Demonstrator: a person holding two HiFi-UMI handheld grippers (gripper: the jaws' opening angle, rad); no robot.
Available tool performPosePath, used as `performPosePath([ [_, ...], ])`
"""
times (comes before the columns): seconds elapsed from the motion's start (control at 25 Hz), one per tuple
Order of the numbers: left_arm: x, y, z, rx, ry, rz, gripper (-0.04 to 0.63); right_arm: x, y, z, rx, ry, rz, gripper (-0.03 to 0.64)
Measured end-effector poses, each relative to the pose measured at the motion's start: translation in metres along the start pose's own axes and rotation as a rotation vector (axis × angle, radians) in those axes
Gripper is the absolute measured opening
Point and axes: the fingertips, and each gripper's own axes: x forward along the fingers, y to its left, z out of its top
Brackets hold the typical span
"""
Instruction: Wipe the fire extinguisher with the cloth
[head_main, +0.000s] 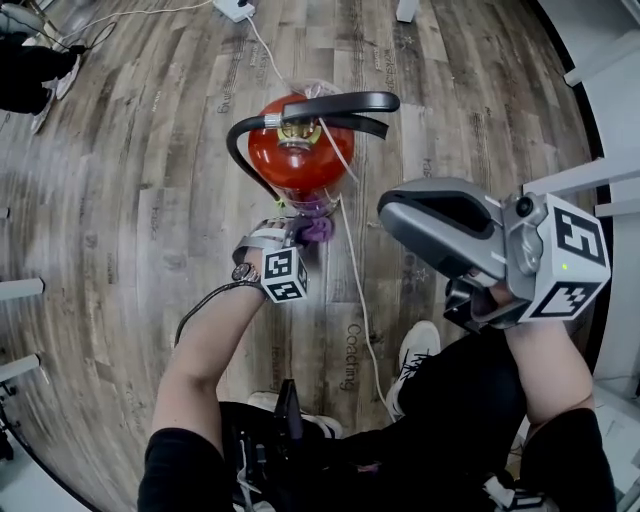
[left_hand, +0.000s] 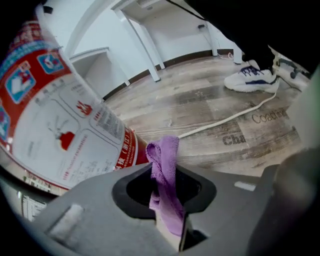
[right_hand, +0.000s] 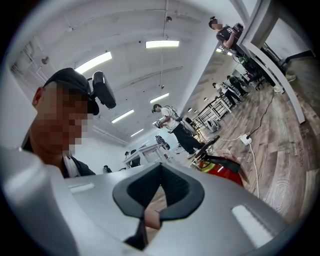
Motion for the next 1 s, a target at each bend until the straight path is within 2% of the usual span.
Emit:
performPosePath([
  [0.08,-0.023,0.004,0.017,-0.083,-0.090,-0.013,0.086,0.002,-0.002,-0.004,0.003,0.010,-0.007,0.003],
  [0.16,-0.057,0.014,0.043,-0.238,-0.241,-0.048,0.086,0.002,-0.003,-0.006,0.015,0.012,-0.011,0.003],
  [0.2,-0.079,0.024,0.057,-0.354,-0.339,-0.066,0.086,0.003,-0.002,-0.006,0.018,0.013,-0.011,0.003],
  [0.28,-0.134,0.054,0.084,-0.657,-0.572,-0.123,0.086,0.005,-0.001,-0.009,0.013,0.023,-0.016,0.003],
  [0.36,-0.196,0.086,0.108,-0.926,-0.828,-0.237,0.086,0.007,-0.002,-0.013,-0.007,0.044,-0.038,0.005],
  [0.4,-0.227,0.100,0.118,-1.007,-0.942,-0.298,0.086,0.008,-0.003,-0.015,-0.015,0.055,-0.049,0.006],
  [0.44,-0.257,0.113,0.126,-1.054,-1.039,-0.335,0.086,0.009,-0.003,-0.018,-0.016,0.066,-0.054,0.033],
  [0.52,-0.306,0.134,0.135,-1.081,-1.173,-0.329,0.086,0.013,-0.003,-0.026,-0.002,0.089,-0.047,0.088],
  [0.64,-0.348,0.150,0.143,-1.112,-1.256,-0.316,0.086,0.020,0.002,-0.034,0.014,0.119,-0.011,0.125],
  [0.72,-0.362,0.153,0.147,-1.149,-1.280,-0.337,0.087,0.026,0.008,-0.038,0.015,0.135,0.012,0.161],
  [0.8,-0.369,0.152,0.154,-1.167,-1.286,-0.362,0.089,0.032,0.015,-0.042,0.019,0.149,0.041,0.170],
  [1.0,-0.370,0.137,0.178,-1.160,-1.255,-0.395,0.091,0.041,0.029,-0.056,0.028,0.205,0.093,0.201],
])
